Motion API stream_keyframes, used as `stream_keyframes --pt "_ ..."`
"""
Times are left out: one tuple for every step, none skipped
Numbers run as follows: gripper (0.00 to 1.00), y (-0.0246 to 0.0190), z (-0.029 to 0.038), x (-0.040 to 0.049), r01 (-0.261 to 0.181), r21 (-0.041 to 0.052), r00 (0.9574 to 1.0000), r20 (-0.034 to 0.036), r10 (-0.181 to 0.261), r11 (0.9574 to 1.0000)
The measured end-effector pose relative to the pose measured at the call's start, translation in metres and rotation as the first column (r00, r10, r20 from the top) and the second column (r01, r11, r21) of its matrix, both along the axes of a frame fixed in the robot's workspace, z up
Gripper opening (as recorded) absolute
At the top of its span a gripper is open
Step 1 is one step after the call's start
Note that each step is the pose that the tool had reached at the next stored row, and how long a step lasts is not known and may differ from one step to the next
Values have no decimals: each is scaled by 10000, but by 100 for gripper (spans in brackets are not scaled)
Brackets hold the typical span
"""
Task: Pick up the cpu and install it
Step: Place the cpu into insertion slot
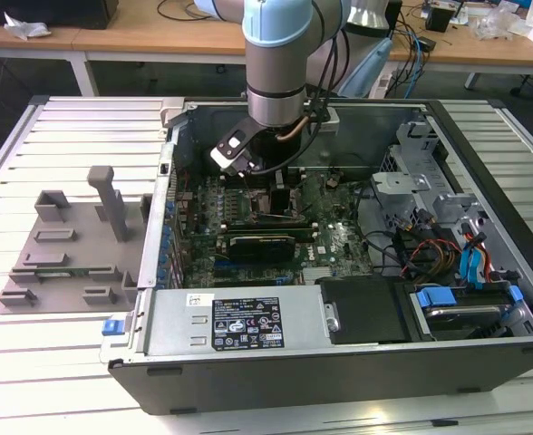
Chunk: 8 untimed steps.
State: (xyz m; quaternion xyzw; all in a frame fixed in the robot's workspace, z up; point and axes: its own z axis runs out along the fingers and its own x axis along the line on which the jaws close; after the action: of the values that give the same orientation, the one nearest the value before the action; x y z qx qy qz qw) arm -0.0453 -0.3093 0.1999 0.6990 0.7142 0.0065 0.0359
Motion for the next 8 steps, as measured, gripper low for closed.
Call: stream_keyframes --pt "62 0 24 0 0 0 10000 0 0 10000" --pt "62 0 41 0 0 0 10000 0 0 10000" --pt "62 0 55 0 0 0 10000 0 0 10000" --pt "62 0 66 0 0 1 10000 1 0 10000" --pt "62 0 74 0 -1 1 10000 1 1 10000" --pt "62 0 74 0 0 3 10000 2 0 10000" --pt "62 0 74 0 0 3 10000 2 0 10000" --pt "62 0 74 0 0 4 10000 3 0 10000"
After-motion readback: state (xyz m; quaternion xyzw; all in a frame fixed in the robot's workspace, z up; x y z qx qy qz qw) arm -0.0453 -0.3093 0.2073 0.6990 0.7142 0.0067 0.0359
